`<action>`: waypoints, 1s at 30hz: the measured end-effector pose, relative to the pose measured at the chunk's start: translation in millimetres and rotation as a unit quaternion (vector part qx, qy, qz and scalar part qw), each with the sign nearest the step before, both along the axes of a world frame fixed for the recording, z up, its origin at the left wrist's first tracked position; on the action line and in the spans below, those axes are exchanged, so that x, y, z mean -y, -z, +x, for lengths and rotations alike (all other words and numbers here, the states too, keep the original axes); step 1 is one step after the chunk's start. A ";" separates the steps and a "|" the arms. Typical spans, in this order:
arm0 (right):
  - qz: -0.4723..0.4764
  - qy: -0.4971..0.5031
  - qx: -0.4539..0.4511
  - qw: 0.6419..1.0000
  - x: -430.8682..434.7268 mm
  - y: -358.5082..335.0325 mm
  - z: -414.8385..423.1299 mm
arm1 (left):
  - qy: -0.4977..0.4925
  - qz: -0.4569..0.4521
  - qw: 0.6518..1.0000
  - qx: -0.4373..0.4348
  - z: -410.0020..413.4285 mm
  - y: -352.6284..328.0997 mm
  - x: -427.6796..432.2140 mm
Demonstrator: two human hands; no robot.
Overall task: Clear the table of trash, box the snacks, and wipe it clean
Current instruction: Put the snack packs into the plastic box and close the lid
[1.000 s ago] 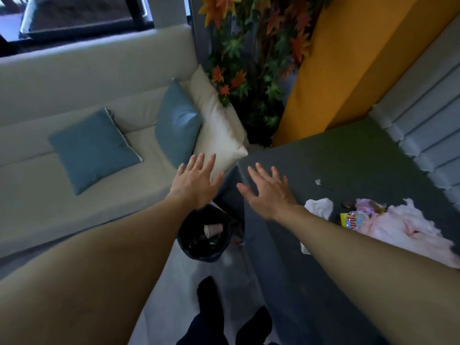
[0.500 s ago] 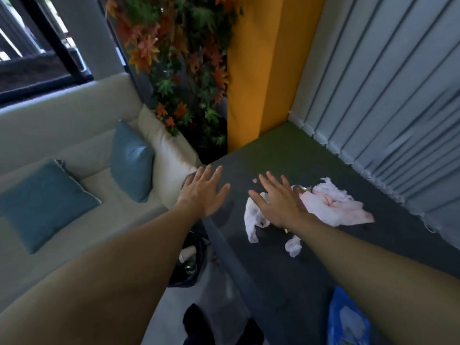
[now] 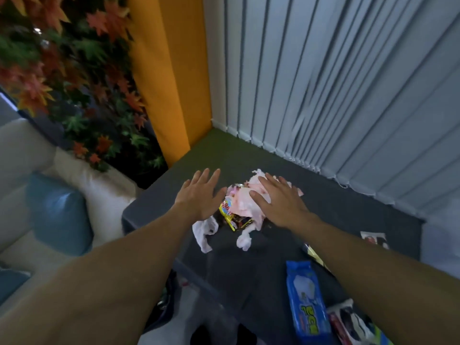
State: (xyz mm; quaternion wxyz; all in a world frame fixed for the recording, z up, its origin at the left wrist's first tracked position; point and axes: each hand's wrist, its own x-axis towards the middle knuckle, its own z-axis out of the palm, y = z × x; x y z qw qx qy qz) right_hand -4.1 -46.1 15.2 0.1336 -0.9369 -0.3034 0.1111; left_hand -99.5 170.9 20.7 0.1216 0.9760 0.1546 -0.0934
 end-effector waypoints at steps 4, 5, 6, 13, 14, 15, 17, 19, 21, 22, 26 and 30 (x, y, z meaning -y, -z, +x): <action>-0.003 0.044 0.017 0.999 32.8 -7.1 -0.7 | 0.062 0.005 0.998 0.000 24.7 -5.7 20.6; -0.001 0.058 0.017 0.998 40.3 -8.6 -1.8 | 0.077 0.005 0.997 -0.001 30.6 -7.2 26.6; 0.000 0.072 0.015 0.997 47.4 -9.6 -3.0 | 0.092 0.005 0.996 -0.001 36.0 -8.5 32.8; 0.010 0.177 0.013 0.984 88.5 -12.0 -19.6 | 0.192 -0.001 0.981 -0.001 59.4 -9.4 65.7; 0.012 0.193 0.013 0.981 93.8 -12.2 -23.4 | 0.203 -0.002 0.979 -0.001 61.3 -8.9 69.4; 0.013 0.207 0.011 0.978 99.3 -12.4 -27.6 | 0.215 -0.003 0.977 0.000 63.2 -8.8 73.0; 0.013 0.234 0.006 0.972 110.3 -12.8 -36.5 | 0.240 -0.005 0.971 0.003 66.7 -8.7 81.5; 0.014 0.260 0.004 0.965 121.4 -13.1 -46.2 | 0.264 -0.007 0.964 0.004 69.1 -8.3 91.7; 0.014 0.289 0.010 0.957 132.5 -12.7 -56.9 | 0.283 -0.016 0.959 0.000 70.6 -8.0 103.0; 0.012 0.302 0.013 0.953 138.3 -12.3 -62.9 | 0.292 -0.022 0.956 -0.003 71.2 -7.4 108.9; 0.013 0.338 0.018 0.941 162.0 -11.7 -85.9 | 0.323 -0.039 0.946 -0.004 71.6 -3.8 134.5; 0.022 0.364 0.039 0.930 186.4 -12.1 -100.0 | 0.353 -0.041 0.935 -0.003 69.2 2.4 161.8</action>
